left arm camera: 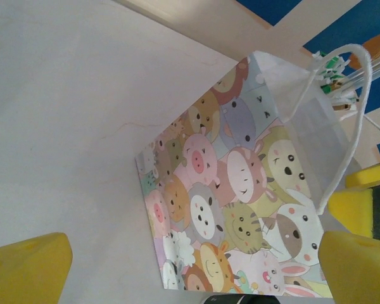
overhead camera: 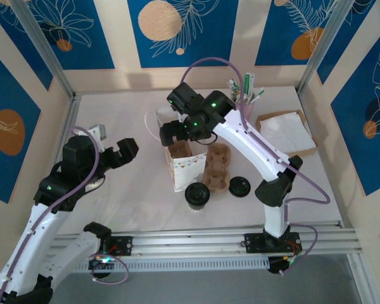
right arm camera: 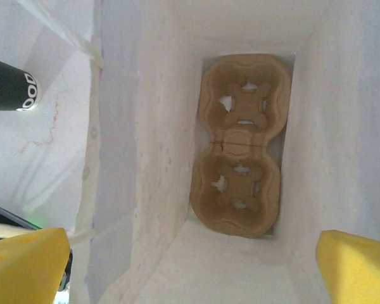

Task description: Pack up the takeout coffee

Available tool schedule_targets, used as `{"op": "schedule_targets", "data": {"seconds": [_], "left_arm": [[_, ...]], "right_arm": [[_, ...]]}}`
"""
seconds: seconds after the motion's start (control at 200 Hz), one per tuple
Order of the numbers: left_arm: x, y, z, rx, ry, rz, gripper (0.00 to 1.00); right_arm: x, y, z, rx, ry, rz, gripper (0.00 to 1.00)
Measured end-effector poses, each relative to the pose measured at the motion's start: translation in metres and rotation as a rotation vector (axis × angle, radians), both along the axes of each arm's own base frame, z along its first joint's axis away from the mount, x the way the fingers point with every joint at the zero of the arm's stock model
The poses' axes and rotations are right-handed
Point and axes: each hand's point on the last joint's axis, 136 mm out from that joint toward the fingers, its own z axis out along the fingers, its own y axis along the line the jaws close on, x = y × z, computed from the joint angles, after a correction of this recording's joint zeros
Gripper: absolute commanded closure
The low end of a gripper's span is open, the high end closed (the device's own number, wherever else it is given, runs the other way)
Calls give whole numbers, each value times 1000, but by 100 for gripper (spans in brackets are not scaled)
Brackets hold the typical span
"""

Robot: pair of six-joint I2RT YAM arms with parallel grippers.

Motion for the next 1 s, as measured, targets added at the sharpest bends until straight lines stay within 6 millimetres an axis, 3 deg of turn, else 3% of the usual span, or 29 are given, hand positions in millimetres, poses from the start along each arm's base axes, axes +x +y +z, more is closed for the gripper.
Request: {"op": "schedule_targets", "data": {"seconds": [0.245,0.675,1.0], "left_arm": [[-7,3,13,-4,-58,-9,0],[-34,19,56,-24,-265,-3,0],[-44,24,62,-27,-301,2,0]], "right_arm": [[-4,-11,24,60,-80,-11,1],[-16,-27,53,187,-199,-15,1],[-42,-67,88,295,-324,-39,1]]}}
